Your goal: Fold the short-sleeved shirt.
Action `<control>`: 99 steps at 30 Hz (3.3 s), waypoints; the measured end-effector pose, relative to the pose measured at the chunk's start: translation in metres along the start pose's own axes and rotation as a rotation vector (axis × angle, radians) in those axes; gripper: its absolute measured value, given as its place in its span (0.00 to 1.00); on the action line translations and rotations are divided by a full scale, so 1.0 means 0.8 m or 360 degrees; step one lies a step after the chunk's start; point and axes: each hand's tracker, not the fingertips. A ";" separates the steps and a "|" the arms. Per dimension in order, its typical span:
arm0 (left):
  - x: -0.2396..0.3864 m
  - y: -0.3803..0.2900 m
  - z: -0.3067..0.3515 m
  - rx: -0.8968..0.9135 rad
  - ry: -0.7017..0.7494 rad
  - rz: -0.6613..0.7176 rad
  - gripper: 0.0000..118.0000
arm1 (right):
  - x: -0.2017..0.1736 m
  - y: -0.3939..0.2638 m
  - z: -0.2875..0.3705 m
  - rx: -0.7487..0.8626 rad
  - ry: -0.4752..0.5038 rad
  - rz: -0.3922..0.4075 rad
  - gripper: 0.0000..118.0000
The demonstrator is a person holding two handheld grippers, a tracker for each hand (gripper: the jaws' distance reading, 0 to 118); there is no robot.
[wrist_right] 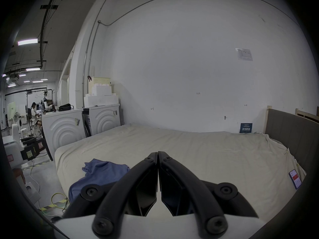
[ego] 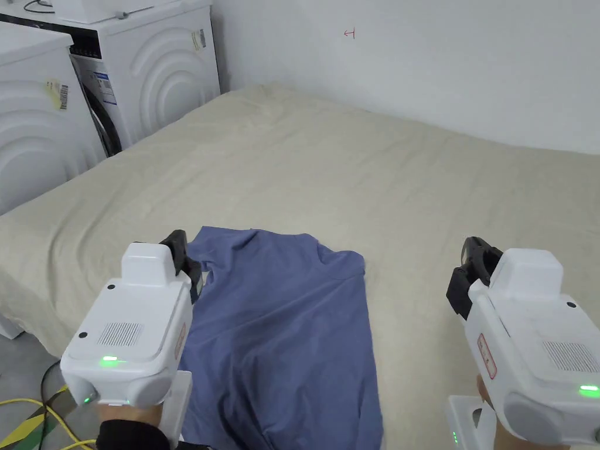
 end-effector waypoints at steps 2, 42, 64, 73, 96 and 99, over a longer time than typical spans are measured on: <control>0.012 -0.003 -0.019 -0.0076 -0.0052 0.0002 0.00 | 0.006 -0.002 0.002 -0.0013 -0.0027 0.0005 0.00; 0.112 -0.141 -0.218 -0.1403 -0.0496 -0.0085 0.00 | 0.143 -0.058 0.015 -0.0228 -0.0389 -0.0013 0.00; 0.208 0.146 -0.160 -0.0685 -0.1038 0.0075 0.00 | 0.202 -0.037 0.103 -0.0062 -0.0596 -0.0084 0.00; 0.366 0.214 -0.120 -0.0527 -0.1446 0.0006 0.00 | 0.228 -0.023 0.155 -0.0017 -0.0757 -0.0068 0.00; 0.562 -0.040 -0.102 -0.1386 -0.1616 -0.0293 0.01 | 0.269 -0.042 0.220 -0.0094 -0.0967 -0.0115 0.00; 0.558 -0.068 -0.108 -0.1476 -0.1569 -0.0294 0.14 | 0.271 -0.047 0.222 -0.0110 -0.0965 -0.0127 0.00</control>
